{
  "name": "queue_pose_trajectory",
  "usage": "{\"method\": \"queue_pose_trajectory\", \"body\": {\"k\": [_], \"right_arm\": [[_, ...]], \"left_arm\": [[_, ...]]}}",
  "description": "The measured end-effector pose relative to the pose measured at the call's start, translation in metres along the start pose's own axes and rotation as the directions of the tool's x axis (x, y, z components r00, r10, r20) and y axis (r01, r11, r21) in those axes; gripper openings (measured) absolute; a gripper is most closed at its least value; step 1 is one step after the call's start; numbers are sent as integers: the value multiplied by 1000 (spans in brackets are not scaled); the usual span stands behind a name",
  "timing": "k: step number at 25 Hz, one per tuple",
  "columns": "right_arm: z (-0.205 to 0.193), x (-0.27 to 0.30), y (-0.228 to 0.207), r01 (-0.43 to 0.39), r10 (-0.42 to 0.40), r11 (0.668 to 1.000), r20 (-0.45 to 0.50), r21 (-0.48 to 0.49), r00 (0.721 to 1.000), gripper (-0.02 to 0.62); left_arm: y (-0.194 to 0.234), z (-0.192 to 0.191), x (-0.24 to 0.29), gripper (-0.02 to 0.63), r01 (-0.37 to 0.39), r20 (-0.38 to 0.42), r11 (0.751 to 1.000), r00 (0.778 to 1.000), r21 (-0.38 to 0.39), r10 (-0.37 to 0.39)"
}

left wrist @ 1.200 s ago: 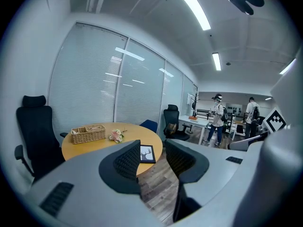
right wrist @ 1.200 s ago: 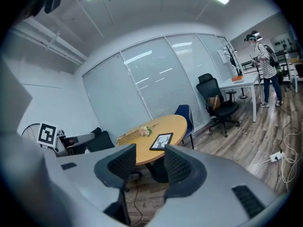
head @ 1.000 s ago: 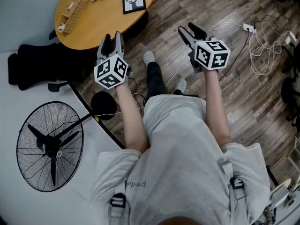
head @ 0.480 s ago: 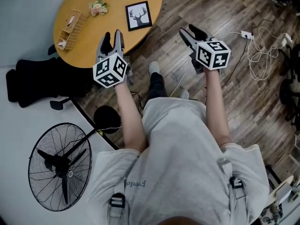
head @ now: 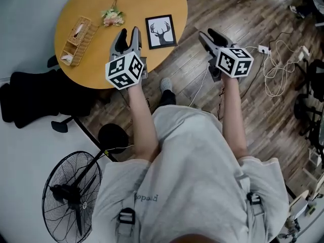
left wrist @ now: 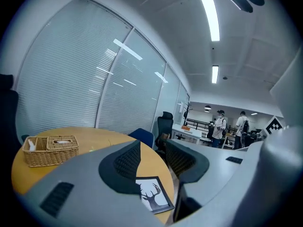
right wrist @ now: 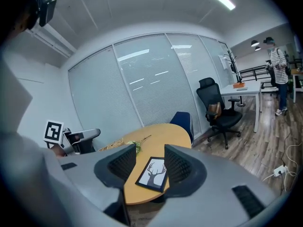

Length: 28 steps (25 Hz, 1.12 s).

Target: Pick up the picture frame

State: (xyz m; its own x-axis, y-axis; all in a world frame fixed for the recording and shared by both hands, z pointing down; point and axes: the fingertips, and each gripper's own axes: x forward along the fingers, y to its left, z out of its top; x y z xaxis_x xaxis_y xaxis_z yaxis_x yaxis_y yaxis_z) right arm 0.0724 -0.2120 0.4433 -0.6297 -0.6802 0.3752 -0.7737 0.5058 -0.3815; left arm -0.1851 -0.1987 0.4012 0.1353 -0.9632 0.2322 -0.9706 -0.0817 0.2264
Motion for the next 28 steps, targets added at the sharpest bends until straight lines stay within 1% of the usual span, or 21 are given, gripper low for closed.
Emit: {"method": "queue_pose_trajectory", "body": {"k": [6,9,12,15,18,24,28], "right_arm": [[4,55,13,24,-24,999,-9,30,1000,192],[1,74,18,46,-45,998,-19,43,999,192],[-9,88,22,65,-64,997,-55,27,996,192],[-14,98,19,85,-82,996,-77,28,994,192],[-13,110,17,84,-81,996,-78,36,994,192],[-11,148,21,41,-37,999,-93,37,995,192],[-2,174,18,21,-17,999,-91,45,996,192]], "left_arm": [[43,5,37,183,45,-43,999,998,1,-45],[64,-1,51,183,66,-61,997,996,-42,-68],[82,-15,64,183,68,-85,994,994,-85,-75],[92,-28,74,183,69,-113,992,990,-107,-81],[101,-32,81,183,66,-127,992,989,-107,-80],[122,-31,94,183,38,-146,996,988,-79,-49],[129,-30,106,183,27,-170,998,985,-53,-36]]}}
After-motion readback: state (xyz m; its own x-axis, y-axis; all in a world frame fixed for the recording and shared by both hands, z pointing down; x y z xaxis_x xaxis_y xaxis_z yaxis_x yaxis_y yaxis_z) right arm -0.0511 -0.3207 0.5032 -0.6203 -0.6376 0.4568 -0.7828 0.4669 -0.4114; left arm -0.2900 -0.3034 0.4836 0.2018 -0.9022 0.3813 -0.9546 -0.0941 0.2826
